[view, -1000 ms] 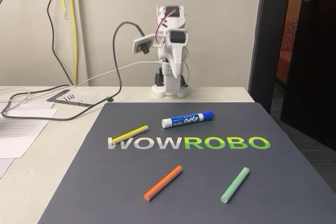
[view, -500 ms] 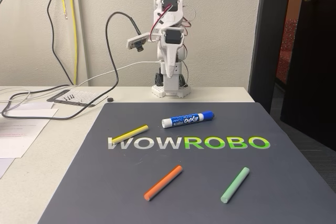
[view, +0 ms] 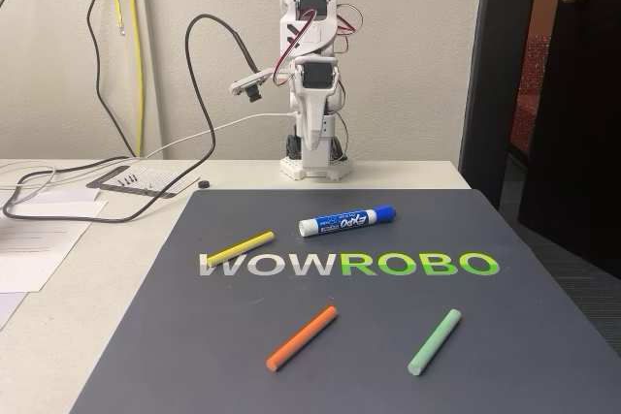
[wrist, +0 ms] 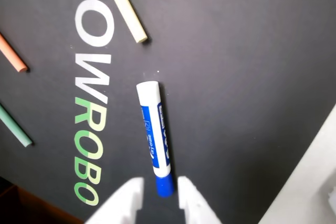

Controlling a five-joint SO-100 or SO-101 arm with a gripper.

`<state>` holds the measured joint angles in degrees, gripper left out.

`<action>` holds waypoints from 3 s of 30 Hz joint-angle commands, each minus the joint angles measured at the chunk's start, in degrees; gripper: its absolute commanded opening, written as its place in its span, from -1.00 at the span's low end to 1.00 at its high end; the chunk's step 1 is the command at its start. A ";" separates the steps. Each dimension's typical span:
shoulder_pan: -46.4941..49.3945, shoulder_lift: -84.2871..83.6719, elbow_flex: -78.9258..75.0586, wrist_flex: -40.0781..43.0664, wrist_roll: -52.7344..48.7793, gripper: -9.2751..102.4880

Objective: Pick up the blue marker.

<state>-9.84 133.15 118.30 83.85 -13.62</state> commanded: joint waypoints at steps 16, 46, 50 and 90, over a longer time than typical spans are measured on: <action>-5.71 -10.63 6.42 -15.29 -0.18 -0.46; -7.21 -27.42 6.59 -25.40 -2.81 -0.40; -7.21 -28.48 6.59 -25.93 -3.43 -0.40; -10.20 -32.87 -14.94 -8.26 3.60 -0.83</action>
<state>-19.34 100.37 110.83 70.75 -11.95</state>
